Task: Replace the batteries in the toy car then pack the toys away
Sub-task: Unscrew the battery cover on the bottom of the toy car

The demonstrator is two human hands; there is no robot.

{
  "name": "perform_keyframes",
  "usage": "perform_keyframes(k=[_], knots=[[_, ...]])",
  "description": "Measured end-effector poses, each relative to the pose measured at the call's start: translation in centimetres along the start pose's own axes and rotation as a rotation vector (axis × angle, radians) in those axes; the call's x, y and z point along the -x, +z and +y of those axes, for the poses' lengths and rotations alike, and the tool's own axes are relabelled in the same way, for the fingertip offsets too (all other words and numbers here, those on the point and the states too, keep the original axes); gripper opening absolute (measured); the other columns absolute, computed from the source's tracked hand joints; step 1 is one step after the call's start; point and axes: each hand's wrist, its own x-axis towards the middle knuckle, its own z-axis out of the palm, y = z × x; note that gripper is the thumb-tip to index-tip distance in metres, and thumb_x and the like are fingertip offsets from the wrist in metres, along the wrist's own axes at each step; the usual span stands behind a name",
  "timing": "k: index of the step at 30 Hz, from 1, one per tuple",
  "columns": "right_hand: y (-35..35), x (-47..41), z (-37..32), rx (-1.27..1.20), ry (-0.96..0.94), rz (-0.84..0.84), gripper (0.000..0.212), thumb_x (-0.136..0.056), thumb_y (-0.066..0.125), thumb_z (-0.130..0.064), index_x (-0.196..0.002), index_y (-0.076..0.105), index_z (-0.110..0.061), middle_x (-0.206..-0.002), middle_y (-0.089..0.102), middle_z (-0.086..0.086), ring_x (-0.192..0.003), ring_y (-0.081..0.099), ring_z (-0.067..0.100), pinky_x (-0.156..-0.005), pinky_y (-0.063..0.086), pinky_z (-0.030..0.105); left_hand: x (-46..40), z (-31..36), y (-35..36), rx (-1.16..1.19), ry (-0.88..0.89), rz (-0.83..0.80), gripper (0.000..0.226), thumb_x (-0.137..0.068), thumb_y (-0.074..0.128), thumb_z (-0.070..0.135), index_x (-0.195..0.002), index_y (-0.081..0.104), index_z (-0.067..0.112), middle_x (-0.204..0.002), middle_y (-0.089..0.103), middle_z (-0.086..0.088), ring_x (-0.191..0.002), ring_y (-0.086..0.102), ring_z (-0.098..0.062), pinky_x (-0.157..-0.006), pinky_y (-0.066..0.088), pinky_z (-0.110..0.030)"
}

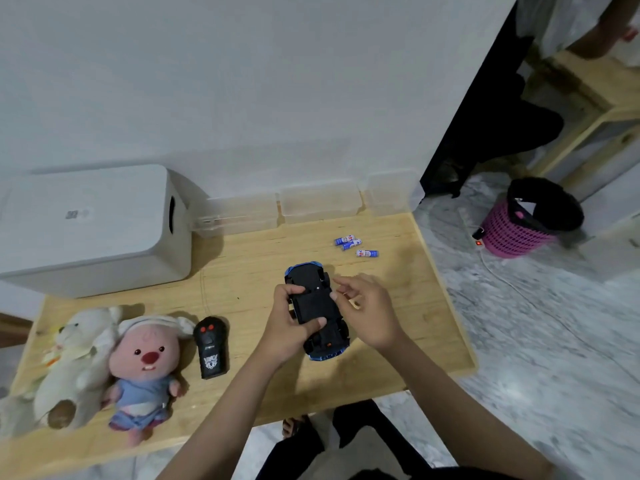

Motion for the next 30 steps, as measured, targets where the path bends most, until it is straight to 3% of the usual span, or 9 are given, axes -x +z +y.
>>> perform_keyframes(k=[3,7,9,13,16,19,21,26,30], knots=[[0.3,0.4,-0.1,0.039,-0.014,-0.032,0.028,-0.086,0.067,-0.015,-0.114,0.067,-0.013,-0.088,0.053,-0.009,-0.08,0.054,0.002,-0.081,0.05,0.025,0.4,0.0,0.3,-0.005,0.045,-0.02,0.048,-0.077,0.062,-0.021,-0.107,0.034,0.003,-0.1,0.046,0.0,-0.07,0.054,0.021,-0.059,0.049,-0.008],[0.5,0.6,-0.3,0.066,0.009,-0.035,0.023,-0.087,0.065,-0.013,-0.109,0.068,-0.013,-0.089,0.052,-0.01,-0.079,0.054,-0.003,-0.073,0.042,0.006,0.7,-0.1,0.3,0.009,0.068,-0.053,0.047,-0.078,0.059,-0.023,-0.107,0.032,0.002,-0.097,0.045,0.002,-0.068,0.057,0.018,-0.056,0.05,-0.011],[0.5,0.6,-0.5,0.044,0.042,-0.034,0.017,-0.087,0.065,-0.012,-0.103,0.069,-0.014,-0.088,0.052,-0.015,-0.079,0.054,-0.003,-0.069,0.041,0.004,0.8,-0.3,0.2,-0.012,0.08,-0.061,0.047,-0.078,0.061,-0.021,-0.107,0.033,0.003,-0.098,0.045,0.003,-0.069,0.056,0.018,-0.056,0.051,-0.012],[0.1,0.1,-0.8,-0.015,0.121,-0.083,0.01,-0.084,0.067,-0.012,-0.092,0.071,-0.016,-0.083,0.062,-0.014,-0.076,0.057,-0.003,-0.063,0.041,0.006,0.8,-0.8,-0.4,-0.075,0.115,-0.054,0.053,-0.076,0.068,-0.014,-0.111,0.039,0.012,-0.108,0.047,0.003,-0.079,0.053,0.017,-0.066,0.049,-0.01],[-0.3,-0.2,-0.9,-0.104,0.145,-0.141,0.011,-0.081,0.071,-0.007,-0.085,0.071,-0.017,-0.078,0.066,-0.01,-0.074,0.062,0.003,-0.069,0.047,0.009,1.0,-1.0,-0.7,-0.097,0.129,-0.068,0.063,-0.073,0.072,-0.01,-0.119,0.043,0.023,-0.118,0.049,0.004,-0.091,0.051,0.016,-0.073,0.047,-0.006],[-0.6,-0.2,-0.8,-0.192,0.179,-0.181,0.021,-0.079,0.072,-0.003,-0.078,0.069,-0.023,-0.079,0.07,-0.002,-0.079,0.067,0.015,-0.079,0.055,0.026,1.1,-1.0,-0.8,-0.084,0.126,-0.09,0.068,-0.073,0.072,-0.011,-0.124,0.042,0.023,-0.121,0.048,0.006,-0.091,0.051,0.019,-0.073,0.046,-0.005],[-0.6,-0.1,-0.5,-0.228,0.212,-0.195,0.023,-0.079,0.071,-0.001,-0.076,0.069,-0.024,-0.079,0.071,0.002,-0.077,0.068,0.017,-0.079,0.056,0.03,1.1,-1.2,-0.9,-0.085,0.127,-0.096,0.071,-0.072,0.073,-0.01,-0.124,0.041,0.027,-0.122,0.047,0.008,-0.092,0.051,0.019,-0.073,0.046,-0.006],[-0.8,0.1,0.2,-0.263,0.278,-0.161,0.016,-0.082,0.068,-0.002,-0.081,0.068,-0.018,-0.082,0.072,0.004,-0.076,0.069,0.013,-0.068,0.052,0.021,0.7,-2.0,-1.0,-0.088,0.113,-0.094,0.074,-0.072,0.074,-0.009,-0.119,0.042,0.037,-0.123,0.048,0.006,-0.104,0.052,0.0,-0.077,0.046,-0.007],[-1.6,-0.2,0.9,-0.324,0.344,-0.074,0.011,-0.083,0.066,0.002,-0.085,0.069,-0.009,-0.078,0.07,0.002,-0.068,0.066,0.005,-0.059,0.049,0.014,0.2,-2.8,-1.0,-0.114,0.107,-0.105,0.068,-0.074,0.074,-0.007,-0.116,0.045,0.037,-0.118,0.05,0.004,-0.103,0.055,-0.01,-0.08,0.048,-0.012]])
